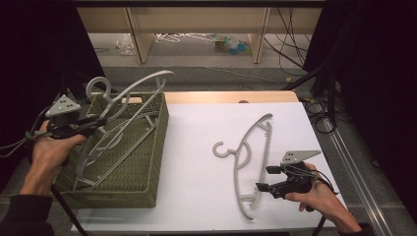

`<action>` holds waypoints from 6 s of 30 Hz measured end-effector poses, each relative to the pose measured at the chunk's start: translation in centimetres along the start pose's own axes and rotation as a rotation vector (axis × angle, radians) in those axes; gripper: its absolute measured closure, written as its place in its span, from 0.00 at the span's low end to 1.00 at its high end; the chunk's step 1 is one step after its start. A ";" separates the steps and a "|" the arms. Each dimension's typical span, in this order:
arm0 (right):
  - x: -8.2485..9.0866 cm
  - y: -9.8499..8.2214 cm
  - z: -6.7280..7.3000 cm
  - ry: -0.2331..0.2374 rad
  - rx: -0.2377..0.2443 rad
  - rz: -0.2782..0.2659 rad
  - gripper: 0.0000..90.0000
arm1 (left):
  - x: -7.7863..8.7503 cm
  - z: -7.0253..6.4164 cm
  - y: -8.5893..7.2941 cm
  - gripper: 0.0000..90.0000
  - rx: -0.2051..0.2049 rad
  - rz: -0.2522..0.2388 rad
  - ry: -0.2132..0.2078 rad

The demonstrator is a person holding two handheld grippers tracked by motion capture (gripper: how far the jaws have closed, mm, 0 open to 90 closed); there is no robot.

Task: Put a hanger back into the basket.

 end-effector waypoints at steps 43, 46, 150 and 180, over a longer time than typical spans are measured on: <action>-0.5 -0.5 -0.3 0.003 -0.002 0.034 0.28 | -4.5 2.8 -9.3 0.85 0.086 0.333 0.009; -0.5 -0.5 -0.3 0.001 -0.004 0.035 0.28 | -4.9 3.2 -9.8 0.82 0.080 0.342 0.047; -11.3 0.5 0.2 -0.167 -0.027 0.271 0.33 | -1.7 -24.4 -8.4 0.24 -0.056 -0.090 -0.298; -10.7 0.6 -0.1 -0.213 -0.071 0.353 0.60 | -1.8 -24.3 -8.5 0.26 -0.066 -0.089 -0.309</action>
Point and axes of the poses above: each handheld gripper's, and its own axes: x roughly backward along the jaws, y roughly out of its top, z roughly to its left, the point moved 6 cm from there along -x, roughly forward along the jaws, and after that the axes turned 8 degrees about y, right-handed, at the moved point
